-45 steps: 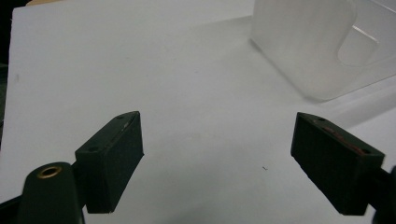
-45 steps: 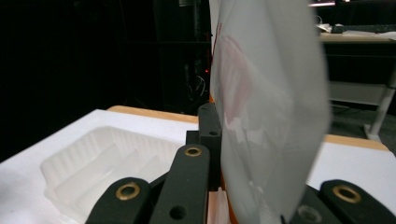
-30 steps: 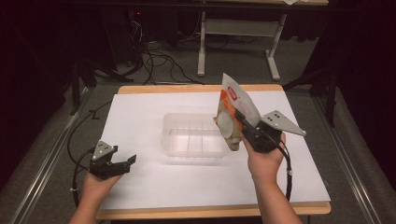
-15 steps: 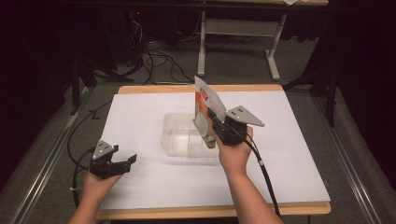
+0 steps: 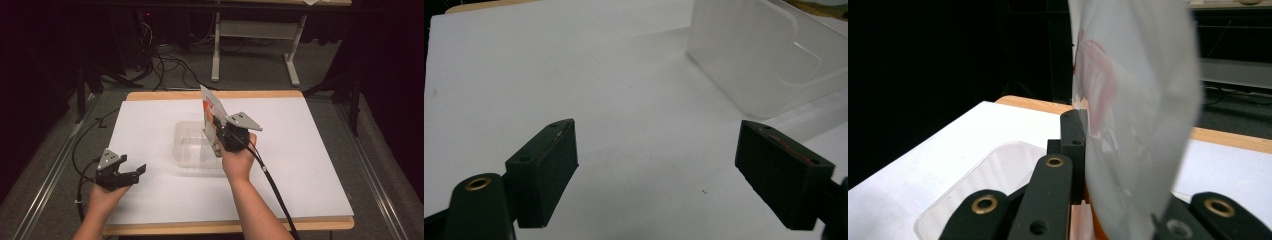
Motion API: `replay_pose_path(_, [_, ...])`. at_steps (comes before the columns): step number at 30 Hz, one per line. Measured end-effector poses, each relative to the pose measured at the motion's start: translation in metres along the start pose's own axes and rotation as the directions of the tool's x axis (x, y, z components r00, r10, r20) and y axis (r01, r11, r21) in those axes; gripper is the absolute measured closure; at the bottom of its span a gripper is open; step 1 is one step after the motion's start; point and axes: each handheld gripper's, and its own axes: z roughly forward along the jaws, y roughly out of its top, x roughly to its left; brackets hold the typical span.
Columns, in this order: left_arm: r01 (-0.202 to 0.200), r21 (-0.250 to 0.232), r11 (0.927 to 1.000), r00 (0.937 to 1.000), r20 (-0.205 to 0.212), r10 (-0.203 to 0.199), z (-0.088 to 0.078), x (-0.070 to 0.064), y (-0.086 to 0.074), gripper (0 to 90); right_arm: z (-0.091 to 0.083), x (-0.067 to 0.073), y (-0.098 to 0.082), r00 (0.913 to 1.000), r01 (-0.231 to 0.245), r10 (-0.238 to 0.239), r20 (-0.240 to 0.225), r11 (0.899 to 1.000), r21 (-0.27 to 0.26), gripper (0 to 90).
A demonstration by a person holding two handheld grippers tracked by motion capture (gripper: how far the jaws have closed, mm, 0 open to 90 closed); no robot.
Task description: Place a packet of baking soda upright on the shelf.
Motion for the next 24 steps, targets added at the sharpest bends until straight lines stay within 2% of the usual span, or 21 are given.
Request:
replay_pose_path(12, [0.001, -0.002, 1.0000, 1.0000, 0.000, -0.001, -0.001, -0.001, 0.000, 17.5, 0.010, 0.006, -0.002, 1.0000, -0.004, 0.004, -0.009, 1.000, -0.002, 90.0])
replay_pose_path(14, [-0.001, -0.002, 1.0000, 1.0000, 0.000, 0.001, -0.001, -0.001, 0.000, 17.5, 0.011, 0.008, 0.000, 0.9999, 0.010, -0.010, -0.012, 1.000, -0.006, 90.0])
replay_pose_path(24, [0.004, -0.007, 1.0000, 1.0000, 0.003, -0.004, -0.002, 0.000, 0.000, 17.5, 0.016, 0.016, 0.002, 0.9995, 0.020, -0.020, -0.025, 1.000, -0.006, 90.0])
